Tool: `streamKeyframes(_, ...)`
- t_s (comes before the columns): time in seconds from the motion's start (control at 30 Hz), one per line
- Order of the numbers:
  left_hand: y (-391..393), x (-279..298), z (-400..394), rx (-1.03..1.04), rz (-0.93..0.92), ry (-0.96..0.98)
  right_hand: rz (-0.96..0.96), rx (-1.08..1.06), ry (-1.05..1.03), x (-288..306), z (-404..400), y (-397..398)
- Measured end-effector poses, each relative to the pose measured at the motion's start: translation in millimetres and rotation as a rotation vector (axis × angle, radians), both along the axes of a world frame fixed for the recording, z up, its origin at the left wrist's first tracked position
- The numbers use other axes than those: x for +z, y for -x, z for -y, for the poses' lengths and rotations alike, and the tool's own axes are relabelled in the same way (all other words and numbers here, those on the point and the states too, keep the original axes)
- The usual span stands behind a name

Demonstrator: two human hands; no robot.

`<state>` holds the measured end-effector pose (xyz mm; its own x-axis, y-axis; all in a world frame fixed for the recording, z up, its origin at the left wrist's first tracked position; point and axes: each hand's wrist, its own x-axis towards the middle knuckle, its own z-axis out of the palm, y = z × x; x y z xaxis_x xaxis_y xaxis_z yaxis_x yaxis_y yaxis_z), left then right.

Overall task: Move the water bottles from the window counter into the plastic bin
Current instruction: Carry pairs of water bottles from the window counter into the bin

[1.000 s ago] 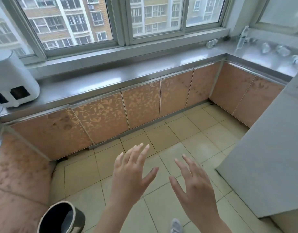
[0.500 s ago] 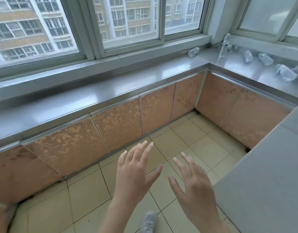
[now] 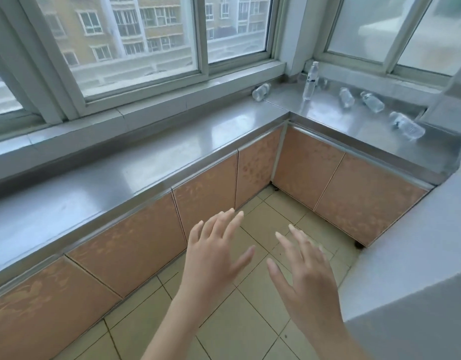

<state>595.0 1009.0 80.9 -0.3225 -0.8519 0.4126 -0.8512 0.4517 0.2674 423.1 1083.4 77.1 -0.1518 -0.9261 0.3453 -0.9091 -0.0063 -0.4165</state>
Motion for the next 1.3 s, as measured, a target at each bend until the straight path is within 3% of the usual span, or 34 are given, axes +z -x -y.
streamKeyframes(0.27, 55.7, -6.8, 116.4, -0.074, 0.018, -0.018, -0.002, -0.098, -0.009, -4.8, 114.1, 50.2)
streamKeyframes(0.7, 193.1, 1.9, 308.1, -0.052, 0.047, -0.107, -0.014, -0.06, 0.031, -0.4, 315.9, 187.0)
streamKeyframes(1.3, 341.1, -9.8, 575.5, -0.098, 0.03, -0.178, -0.018, -0.133, -0.082, 4.8, 563.7, 333.4)
